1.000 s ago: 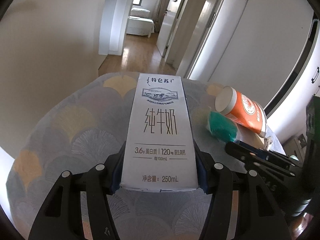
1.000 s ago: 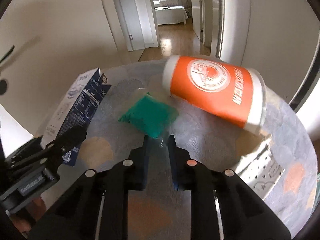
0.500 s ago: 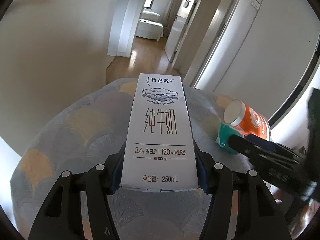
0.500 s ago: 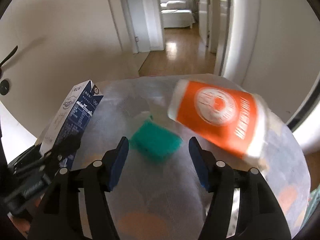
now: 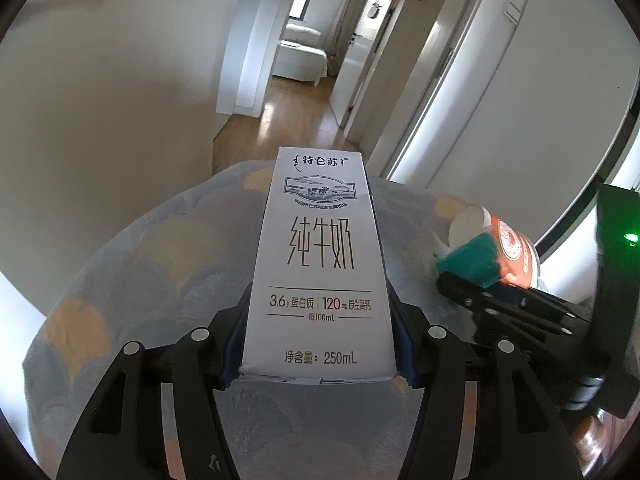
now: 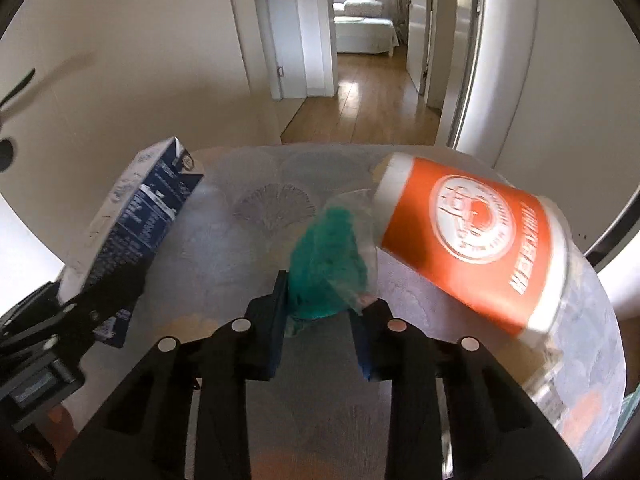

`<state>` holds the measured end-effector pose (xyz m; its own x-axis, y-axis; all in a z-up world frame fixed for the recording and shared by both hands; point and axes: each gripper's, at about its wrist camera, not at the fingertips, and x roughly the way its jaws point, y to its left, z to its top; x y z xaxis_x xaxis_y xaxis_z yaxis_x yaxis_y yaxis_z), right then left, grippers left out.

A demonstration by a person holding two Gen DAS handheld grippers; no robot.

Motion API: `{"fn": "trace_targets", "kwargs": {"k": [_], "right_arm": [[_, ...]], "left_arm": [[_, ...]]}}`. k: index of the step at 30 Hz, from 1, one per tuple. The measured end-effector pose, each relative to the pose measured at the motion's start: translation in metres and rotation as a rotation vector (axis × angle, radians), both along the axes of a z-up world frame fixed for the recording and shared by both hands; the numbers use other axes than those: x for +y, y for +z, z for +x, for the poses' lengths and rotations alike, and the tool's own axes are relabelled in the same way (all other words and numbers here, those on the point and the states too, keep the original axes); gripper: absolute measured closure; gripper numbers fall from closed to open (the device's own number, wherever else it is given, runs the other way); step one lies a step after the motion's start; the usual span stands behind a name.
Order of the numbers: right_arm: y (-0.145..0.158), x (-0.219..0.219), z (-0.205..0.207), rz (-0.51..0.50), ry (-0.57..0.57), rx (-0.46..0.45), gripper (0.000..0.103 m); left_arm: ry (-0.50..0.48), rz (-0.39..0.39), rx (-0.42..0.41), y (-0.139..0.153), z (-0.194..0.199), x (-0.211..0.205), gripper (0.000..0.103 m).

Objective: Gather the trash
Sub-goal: 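Carry the milk carton and green packet over the basket and release both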

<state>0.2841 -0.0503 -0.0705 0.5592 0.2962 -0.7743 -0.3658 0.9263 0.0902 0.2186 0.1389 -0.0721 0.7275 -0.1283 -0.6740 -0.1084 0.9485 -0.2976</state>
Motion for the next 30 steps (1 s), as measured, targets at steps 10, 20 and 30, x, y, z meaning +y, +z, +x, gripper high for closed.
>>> {"fn": "trace_targets", "kwargs": {"k": [10, 20, 30], "right_arm": [[0.048, -0.078, -0.063, 0.079, -0.146, -0.101, 0.078], [0.061, -0.192, -0.146, -0.013, -0.452, -0.133, 0.078], [0.050, -0.315, -0.207, 0.020, -0.719, -0.094, 0.078]], "left_arm": [[-0.109, 0.098, -0.202, 0.034, -0.029, -0.049, 0.047], [-0.406, 0.075, -0.240, 0.064, -0.063, -0.158, 0.047], [-0.715, 0.037, -0.202, 0.060, -0.085, -0.305, 0.047]]}}
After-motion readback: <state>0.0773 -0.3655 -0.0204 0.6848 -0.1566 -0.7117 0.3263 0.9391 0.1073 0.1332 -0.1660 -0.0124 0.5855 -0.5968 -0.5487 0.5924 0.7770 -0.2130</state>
